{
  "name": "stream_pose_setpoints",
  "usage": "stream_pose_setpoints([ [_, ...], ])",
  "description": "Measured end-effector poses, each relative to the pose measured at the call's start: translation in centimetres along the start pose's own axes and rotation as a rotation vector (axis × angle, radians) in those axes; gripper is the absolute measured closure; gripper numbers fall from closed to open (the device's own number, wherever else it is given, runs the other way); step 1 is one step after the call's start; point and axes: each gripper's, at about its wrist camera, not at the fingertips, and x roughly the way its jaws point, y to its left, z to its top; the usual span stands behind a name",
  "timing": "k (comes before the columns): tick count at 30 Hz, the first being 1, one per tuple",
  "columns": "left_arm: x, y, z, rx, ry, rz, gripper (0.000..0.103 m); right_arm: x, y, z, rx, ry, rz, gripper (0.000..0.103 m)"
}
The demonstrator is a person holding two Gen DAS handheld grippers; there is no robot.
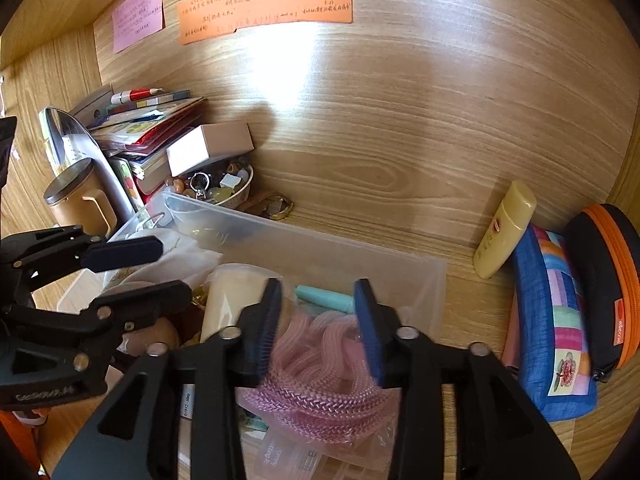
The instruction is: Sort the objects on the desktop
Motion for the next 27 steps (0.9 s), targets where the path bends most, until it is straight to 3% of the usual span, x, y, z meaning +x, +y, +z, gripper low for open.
stream_pose_setpoints([
  [2,-0.2,-0.1,0.0,0.004,-0.010,0.002,0.050,-0.3,0.0,0.0,-0.004,-0.015,-0.010,0.054],
  [18,-2.4,-0.6,0.0,0.029,-0.077,0.063,0.028,-3.2,0.6,0.7,-0.001,-0.101,0.001,0.034],
  [22,-3.9,-0.2,0.2,0.013,-0.101,0.100,0.012,-5.1,1.0,1.3,-0.018,-0.145,-0.049,0.019],
  [27,-6.2,0.2,0.1,-0.003,-0.129,0.128,0.003,-7.4,1.9,1.5,-0.057,-0.192,-0.115,0.004],
])
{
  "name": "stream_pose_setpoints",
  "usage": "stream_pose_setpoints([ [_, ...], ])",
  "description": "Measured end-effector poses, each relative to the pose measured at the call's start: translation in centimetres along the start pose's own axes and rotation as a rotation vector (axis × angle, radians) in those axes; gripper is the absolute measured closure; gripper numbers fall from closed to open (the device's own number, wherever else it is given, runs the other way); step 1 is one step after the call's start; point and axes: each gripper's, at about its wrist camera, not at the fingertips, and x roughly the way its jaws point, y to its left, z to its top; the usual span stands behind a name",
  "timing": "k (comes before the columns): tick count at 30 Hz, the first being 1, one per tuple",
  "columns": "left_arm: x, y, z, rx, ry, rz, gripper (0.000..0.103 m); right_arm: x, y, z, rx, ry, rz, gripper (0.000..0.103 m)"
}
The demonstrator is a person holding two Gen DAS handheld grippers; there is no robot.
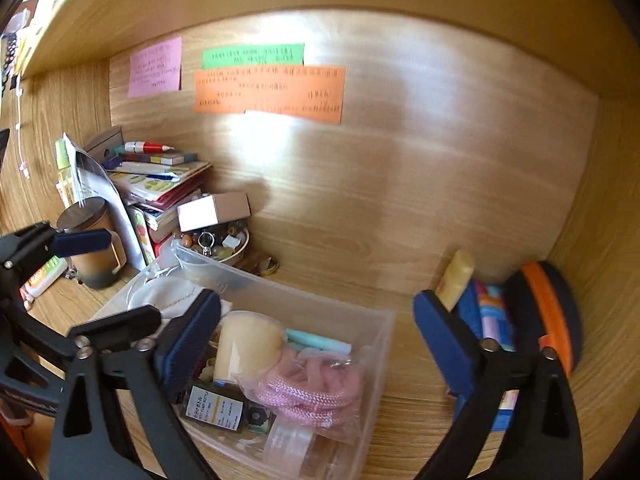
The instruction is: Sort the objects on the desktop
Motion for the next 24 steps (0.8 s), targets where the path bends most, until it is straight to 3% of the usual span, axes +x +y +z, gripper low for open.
stream_pose_setpoints([
  [9,-3.6,0.3,-0.5,-0.008,-0.064,0.075,0.001,-2.9,0.1,-0.4,0.019,-0.013,-0.042,0.000],
  [24,-6.8,-0.8,-3.3,-0.048,-0.080,0.056,0.001,-8.0,1.6,-4.3,0.068,-0.035,-0.061,0.000],
])
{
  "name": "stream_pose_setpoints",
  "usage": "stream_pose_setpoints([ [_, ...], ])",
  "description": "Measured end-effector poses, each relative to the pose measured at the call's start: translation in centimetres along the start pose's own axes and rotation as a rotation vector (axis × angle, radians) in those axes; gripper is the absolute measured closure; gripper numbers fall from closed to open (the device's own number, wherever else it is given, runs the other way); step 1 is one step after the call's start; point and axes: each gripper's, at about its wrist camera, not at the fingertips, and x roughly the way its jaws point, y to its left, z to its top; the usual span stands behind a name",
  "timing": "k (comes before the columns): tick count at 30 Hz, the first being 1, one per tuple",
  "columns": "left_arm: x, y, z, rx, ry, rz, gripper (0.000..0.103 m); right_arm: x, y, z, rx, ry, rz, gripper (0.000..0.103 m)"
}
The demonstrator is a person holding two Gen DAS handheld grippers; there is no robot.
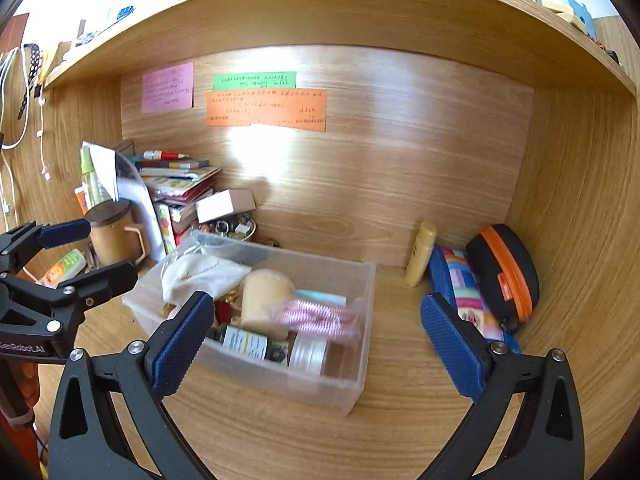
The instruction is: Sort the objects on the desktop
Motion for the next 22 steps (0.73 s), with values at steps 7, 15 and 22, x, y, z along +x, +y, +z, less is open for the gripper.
stream_pose_setpoints([
  [7,-1.0,-0.2,-1.1,-0.026,-0.014,0.009,0.001,-0.3,-0.4,-1.1,0.034,0.038,0.009,0.000],
  [15,0.0,-0.6,-2.0,-0.036,0.019,-0.014,0.001,-0.4,-0.5,-2.0,0.036,0.064,0.015,0.000],
  [22,0.6,-0.9,-2.0,-0.036,0.039,-0.035,0.001,-0.4,-1.0,-2.1,0.047,0.064,0.008,0.000],
])
